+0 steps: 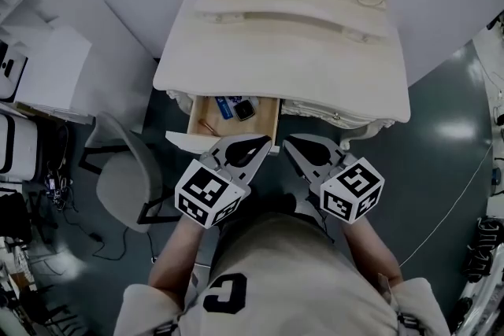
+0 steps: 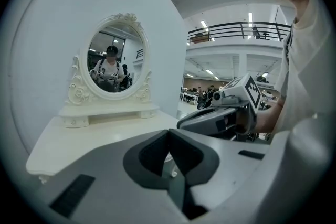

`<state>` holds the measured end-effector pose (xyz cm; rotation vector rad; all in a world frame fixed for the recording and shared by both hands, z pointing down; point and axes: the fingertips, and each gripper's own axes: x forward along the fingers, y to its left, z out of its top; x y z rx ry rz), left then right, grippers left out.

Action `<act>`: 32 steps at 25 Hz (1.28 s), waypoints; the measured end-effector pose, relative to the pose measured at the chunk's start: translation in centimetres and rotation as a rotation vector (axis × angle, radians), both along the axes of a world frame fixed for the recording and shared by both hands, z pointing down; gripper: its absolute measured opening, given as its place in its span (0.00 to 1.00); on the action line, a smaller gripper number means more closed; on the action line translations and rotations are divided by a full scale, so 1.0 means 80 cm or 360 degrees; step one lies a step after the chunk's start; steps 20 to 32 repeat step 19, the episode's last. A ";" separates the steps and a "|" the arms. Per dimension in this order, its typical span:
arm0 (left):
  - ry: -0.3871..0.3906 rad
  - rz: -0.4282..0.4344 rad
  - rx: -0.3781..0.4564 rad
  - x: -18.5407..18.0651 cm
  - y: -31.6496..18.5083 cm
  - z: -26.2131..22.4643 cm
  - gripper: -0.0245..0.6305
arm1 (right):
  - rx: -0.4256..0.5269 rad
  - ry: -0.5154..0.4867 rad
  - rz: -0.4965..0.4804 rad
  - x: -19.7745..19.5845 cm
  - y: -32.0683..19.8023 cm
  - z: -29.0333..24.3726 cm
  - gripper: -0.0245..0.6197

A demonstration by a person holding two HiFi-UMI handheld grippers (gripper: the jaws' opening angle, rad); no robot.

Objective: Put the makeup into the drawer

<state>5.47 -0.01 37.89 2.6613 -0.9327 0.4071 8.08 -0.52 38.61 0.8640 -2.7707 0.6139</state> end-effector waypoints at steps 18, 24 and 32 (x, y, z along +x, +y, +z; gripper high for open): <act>0.0046 0.0072 -0.0079 -0.055 -0.008 0.014 0.12 | -0.0076 0.0046 0.0049 -0.047 0.003 0.010 0.08; 0.0047 0.0065 -0.0087 -0.058 -0.008 0.016 0.12 | -0.0079 0.0053 0.0046 -0.048 0.005 0.011 0.08; 0.0047 0.0065 -0.0087 -0.058 -0.008 0.016 0.12 | -0.0079 0.0053 0.0046 -0.048 0.005 0.011 0.08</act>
